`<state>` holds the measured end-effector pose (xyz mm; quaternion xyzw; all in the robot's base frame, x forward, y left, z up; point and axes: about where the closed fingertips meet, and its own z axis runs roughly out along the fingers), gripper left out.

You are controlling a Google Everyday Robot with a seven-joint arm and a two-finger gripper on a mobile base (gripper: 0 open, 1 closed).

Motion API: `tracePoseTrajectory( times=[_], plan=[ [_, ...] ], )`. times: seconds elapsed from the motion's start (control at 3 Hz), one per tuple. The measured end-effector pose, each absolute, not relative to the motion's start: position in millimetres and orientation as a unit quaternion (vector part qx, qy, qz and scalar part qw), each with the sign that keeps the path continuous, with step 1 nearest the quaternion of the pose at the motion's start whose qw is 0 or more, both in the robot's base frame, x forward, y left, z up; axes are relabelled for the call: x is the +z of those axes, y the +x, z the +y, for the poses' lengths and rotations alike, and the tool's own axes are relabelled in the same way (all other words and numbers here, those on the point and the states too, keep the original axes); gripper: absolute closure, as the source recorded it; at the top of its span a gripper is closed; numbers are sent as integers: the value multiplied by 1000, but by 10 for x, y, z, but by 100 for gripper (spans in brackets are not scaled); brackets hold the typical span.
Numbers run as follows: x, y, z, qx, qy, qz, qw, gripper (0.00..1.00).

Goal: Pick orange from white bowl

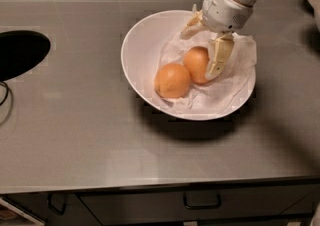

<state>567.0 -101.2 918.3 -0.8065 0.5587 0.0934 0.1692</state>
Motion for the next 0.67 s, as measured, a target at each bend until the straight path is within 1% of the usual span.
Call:
tracePoseTrajectory(
  times=[0.67],
  plan=[
    [9057,5690,-1054,78,-807,567,143,25]
  ],
)
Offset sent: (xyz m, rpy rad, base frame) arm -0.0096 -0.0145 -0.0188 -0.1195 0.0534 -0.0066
